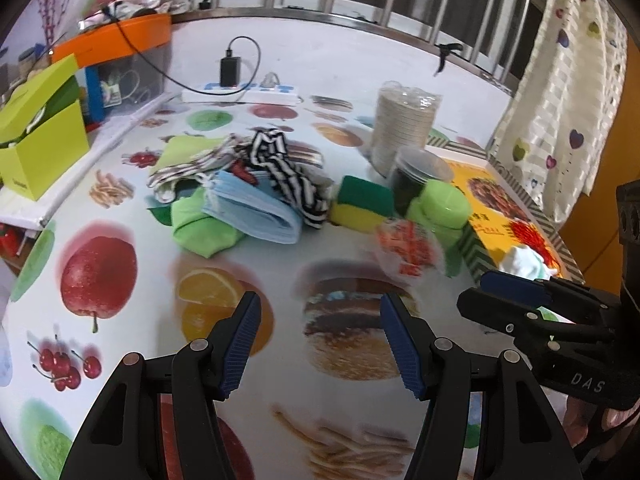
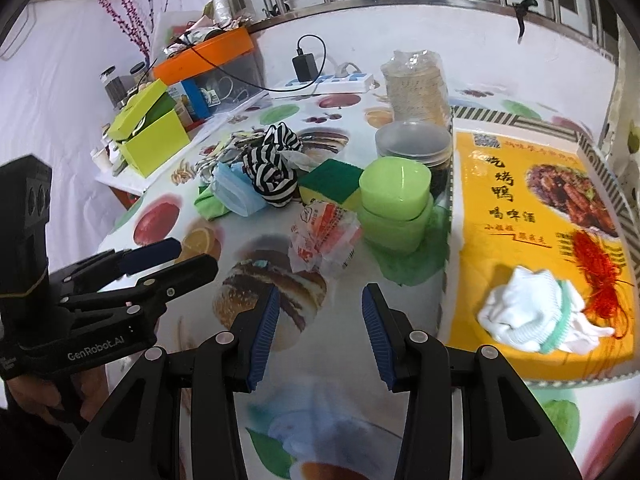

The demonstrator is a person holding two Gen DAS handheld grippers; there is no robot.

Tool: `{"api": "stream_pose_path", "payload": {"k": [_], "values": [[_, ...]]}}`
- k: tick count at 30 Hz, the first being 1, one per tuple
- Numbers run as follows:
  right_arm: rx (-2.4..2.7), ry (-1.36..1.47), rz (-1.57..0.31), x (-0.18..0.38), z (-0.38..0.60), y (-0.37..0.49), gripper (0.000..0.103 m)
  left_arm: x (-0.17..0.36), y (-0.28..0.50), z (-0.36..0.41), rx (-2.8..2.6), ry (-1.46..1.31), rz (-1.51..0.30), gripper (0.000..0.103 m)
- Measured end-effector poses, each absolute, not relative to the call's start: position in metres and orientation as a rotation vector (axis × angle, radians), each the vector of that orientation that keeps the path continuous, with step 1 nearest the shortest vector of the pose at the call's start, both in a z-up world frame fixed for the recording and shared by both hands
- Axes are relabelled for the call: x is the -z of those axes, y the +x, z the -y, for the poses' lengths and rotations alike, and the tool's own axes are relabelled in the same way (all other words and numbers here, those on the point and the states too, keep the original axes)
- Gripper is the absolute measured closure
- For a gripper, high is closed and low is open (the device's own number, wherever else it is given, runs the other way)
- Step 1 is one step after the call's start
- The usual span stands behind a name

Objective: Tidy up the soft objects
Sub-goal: 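Move the left gripper toward the green sponge, then grasp the green-yellow sponge with the left gripper while the right grasps the snack bag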

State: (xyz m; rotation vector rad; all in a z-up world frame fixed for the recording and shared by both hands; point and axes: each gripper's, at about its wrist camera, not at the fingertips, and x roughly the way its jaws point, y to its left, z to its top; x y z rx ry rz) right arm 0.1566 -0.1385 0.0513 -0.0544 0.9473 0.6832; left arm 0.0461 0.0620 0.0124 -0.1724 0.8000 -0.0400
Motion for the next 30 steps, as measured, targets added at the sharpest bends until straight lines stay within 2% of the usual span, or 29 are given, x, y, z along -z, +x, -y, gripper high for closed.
{"api": "stream_pose_path", "payload": {"k": [12, 28, 29, 30], "values": [[-0.688, 0.029, -1.024, -0.031, 0.123, 0.186, 0.058, -0.007, 0.063, -0.079, 0.037, -0.194, -0.8, 0.041], [-0.684, 0.061, -1.022, -0.029, 0.109, 0.202, 0.059, 0.004, 0.079, -0.096, 0.059, -0.233, -0.806, 0.041], [-0.681, 0.061, -1.014, -0.03, 0.108, 0.202, 0.06, 0.004, 0.079, -0.096, 0.058, -0.234, -0.806, 0.041], [-0.681, 0.06, -1.01, -0.03, 0.108, 0.202, 0.072, 0.004, 0.079, -0.096, 0.058, -0.235, -0.807, 0.041]]}}
